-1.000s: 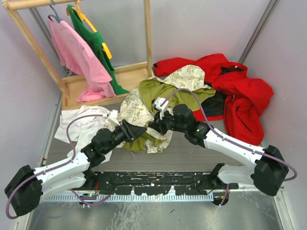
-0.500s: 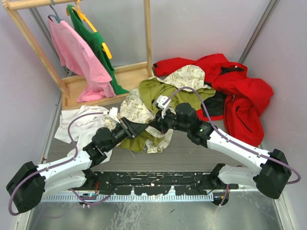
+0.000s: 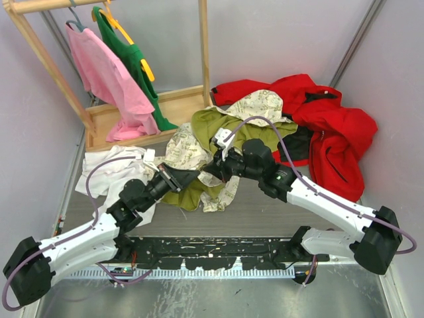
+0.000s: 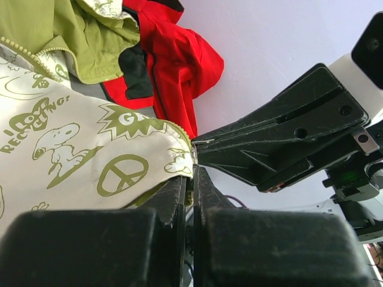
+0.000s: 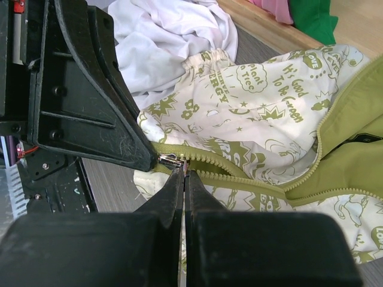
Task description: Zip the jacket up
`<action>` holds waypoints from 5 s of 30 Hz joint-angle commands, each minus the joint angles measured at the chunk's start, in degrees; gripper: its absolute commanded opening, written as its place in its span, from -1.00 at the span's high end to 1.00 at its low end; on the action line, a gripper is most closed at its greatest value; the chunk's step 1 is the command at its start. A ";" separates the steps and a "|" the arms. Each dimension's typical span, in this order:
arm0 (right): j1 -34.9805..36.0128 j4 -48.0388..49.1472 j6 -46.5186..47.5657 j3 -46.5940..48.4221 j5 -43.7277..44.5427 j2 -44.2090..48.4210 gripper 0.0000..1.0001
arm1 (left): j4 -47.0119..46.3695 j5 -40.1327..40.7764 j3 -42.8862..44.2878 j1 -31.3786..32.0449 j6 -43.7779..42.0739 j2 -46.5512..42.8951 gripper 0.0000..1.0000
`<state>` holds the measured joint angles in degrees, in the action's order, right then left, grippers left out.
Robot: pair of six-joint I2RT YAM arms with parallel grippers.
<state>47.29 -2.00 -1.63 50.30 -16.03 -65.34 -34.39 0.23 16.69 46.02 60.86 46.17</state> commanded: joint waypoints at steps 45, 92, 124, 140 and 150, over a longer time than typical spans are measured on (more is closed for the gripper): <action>-18.37 -16.19 11.20 36.10 20.72 -0.04 0.99 | 48.10 -19.29 70.90 -21.59 -26.31 24.29 1.00; -21.59 -5.71 -3.59 -0.77 9.19 0.61 0.99 | 61.50 5.40 14.49 -21.87 -24.26 -12.93 0.94; -7.37 -4.79 -3.95 3.76 2.63 0.05 0.99 | 22.02 -18.05 32.01 -5.21 -41.66 26.09 -0.31; -8.05 -4.70 -2.13 2.09 14.90 1.18 0.99 | 26.67 -14.83 28.27 -5.15 -46.71 27.22 1.00; -14.96 -5.82 -2.87 1.19 22.53 3.42 0.99 | 35.78 -6.26 22.52 -5.18 -49.29 14.23 1.00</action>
<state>36.32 -9.52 -4.80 51.24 -2.28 -65.25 -4.25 -11.68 40.66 41.23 13.89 65.12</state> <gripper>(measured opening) 0.036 0.037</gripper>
